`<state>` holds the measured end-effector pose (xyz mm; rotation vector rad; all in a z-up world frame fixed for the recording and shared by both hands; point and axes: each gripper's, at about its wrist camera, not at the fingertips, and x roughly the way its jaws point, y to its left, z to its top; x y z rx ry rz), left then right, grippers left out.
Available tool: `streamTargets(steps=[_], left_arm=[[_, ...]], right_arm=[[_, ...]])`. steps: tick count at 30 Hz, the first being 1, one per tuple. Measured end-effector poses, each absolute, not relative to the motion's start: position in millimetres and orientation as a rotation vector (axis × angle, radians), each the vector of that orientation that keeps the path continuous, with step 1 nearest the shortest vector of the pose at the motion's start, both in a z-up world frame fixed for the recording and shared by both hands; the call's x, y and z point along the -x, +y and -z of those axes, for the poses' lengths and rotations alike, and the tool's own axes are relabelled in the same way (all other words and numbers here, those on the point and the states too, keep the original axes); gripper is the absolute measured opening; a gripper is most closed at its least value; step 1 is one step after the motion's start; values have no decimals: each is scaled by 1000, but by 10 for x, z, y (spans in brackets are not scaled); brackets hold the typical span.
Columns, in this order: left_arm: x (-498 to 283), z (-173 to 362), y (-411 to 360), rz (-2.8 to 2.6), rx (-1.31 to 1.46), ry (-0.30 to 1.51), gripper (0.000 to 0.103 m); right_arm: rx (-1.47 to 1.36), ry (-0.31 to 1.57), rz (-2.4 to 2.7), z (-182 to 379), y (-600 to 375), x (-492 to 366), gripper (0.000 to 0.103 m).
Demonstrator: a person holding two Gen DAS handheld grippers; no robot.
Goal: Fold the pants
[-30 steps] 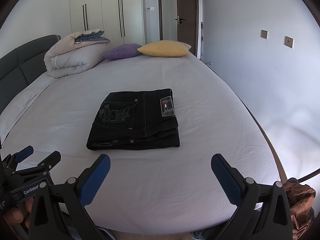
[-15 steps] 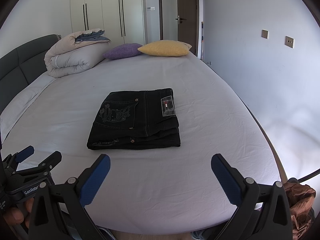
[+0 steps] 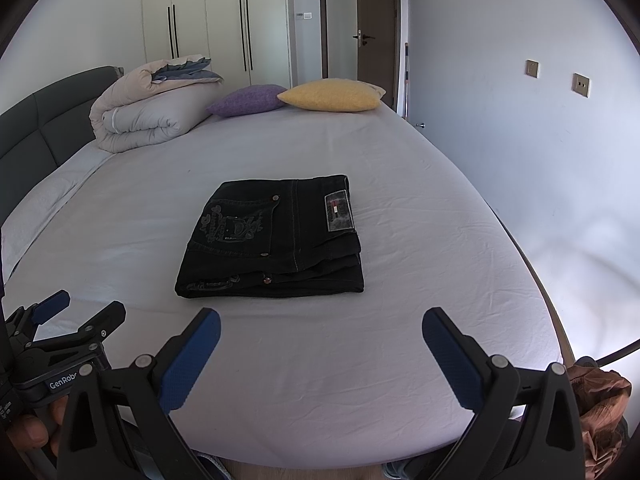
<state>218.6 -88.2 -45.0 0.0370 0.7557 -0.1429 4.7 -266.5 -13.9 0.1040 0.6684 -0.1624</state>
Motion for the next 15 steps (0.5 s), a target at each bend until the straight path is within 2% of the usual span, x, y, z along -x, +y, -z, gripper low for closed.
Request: streamTargets(steps=[15], left_arm=[[-2189, 500, -861, 150, -30, 768, 103]], right_arm=[[-96, 680, 155, 150, -2693, -76, 103]])
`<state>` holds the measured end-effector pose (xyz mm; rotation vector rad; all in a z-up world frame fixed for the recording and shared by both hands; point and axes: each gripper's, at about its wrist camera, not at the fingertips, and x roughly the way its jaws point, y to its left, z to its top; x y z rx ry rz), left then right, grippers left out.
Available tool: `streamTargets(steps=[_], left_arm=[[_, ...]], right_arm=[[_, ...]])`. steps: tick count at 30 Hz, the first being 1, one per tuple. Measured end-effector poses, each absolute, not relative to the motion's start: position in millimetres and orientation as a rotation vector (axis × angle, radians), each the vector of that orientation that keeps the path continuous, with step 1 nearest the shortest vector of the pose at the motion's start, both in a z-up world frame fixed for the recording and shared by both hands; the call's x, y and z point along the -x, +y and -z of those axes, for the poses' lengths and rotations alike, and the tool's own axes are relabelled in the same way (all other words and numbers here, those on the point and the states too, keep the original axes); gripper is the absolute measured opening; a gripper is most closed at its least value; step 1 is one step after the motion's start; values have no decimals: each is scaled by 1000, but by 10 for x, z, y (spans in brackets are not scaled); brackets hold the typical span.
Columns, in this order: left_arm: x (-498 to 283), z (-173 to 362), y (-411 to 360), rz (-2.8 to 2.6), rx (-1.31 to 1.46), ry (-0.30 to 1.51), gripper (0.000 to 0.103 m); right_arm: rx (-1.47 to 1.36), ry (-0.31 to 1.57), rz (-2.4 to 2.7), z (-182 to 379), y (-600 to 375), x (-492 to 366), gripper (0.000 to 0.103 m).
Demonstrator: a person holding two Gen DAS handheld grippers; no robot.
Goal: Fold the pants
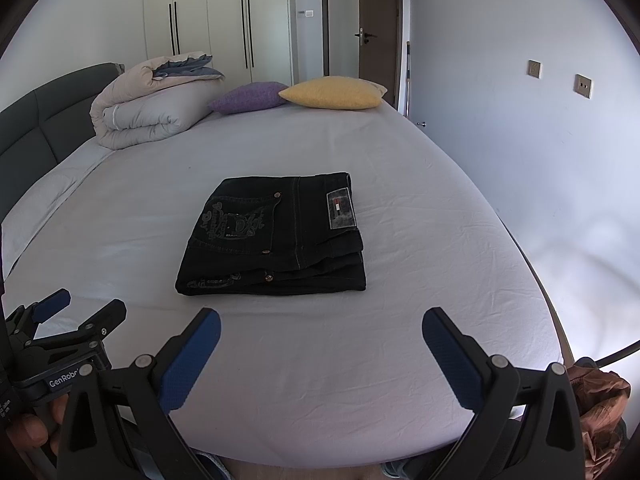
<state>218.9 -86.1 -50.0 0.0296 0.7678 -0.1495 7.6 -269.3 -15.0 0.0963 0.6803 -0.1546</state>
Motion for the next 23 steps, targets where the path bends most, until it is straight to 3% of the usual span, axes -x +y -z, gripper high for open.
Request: streamTargets(steps=[23], left_arm=[[-2185, 519, -792, 147, -30, 780, 103]], right_arm=[[-96, 694, 143, 146, -2752, -95, 103]])
